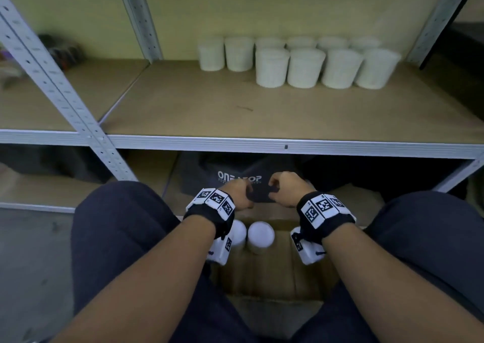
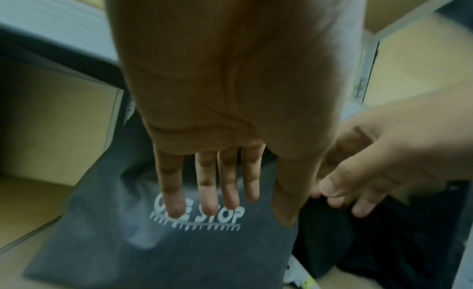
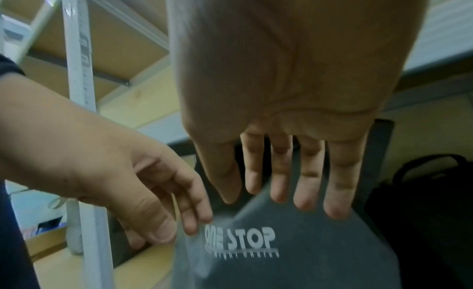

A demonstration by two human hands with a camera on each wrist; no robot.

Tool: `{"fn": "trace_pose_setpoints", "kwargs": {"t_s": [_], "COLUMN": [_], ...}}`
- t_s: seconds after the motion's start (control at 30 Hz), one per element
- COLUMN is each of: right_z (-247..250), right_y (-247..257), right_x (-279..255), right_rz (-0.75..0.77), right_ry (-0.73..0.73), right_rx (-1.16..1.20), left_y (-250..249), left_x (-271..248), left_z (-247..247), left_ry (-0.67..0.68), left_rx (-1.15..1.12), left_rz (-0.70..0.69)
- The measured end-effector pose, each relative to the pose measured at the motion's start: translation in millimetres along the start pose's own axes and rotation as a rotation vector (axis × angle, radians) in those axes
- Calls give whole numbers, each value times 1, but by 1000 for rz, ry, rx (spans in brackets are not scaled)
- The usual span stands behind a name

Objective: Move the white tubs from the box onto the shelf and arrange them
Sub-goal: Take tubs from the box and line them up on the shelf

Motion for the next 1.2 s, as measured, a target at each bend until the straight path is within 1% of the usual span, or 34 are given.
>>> {"fn": "trace_pose_setpoints", "kwargs": {"t_s": [0.13,0.23,0.37,0.43,0.53,0.6,0.7,0.77,0.93,1.03,1.2], "right_z": [-38,-69,-117,-139,-166,-180,-198,-208,-230,-243,-255], "right_y": [-19,-30,-45,-51,-57,-60,-63,-64,-64,-62,-61], "right_x": [17,27,36,39,48,54,63,69,79,84,91], "right_rz": [-46,-88,-140,-147,-152,-158,-162,-163,-168,-207,-230], "right_ry": [91,152,230,280,326,357,383,388,383,394,408], "right_rx": [-16,-22,-58,-92,-85,-51,-46,-39,-26,-16,-69], "left_y": [35,60,80,86,96,108,124,130,141,149,152], "left_x": [18,38,62,68,75,84,102,110,117,120,121], "left_z": [-29,-60,-95,-108,-127,-142,-163,-172,-173,-178,-183], "left_ry": [59,122,209,218,273,254,222,198,77,95,-18], "left_rx": [16,54,111,174,257,258,301,263,155,141,279], "left_rz": [107,173,183,171,186,217,218,234,280,297,275]}}
Point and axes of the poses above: each hand's wrist, its own x-axis towards the middle knuckle, its own z-axis out of the back of the hand, y = z × x, the point moved 8 cm from there along x, towards the middle knuckle, and after that the axes turned 4 degrees about -x, right-handed, at the moved point
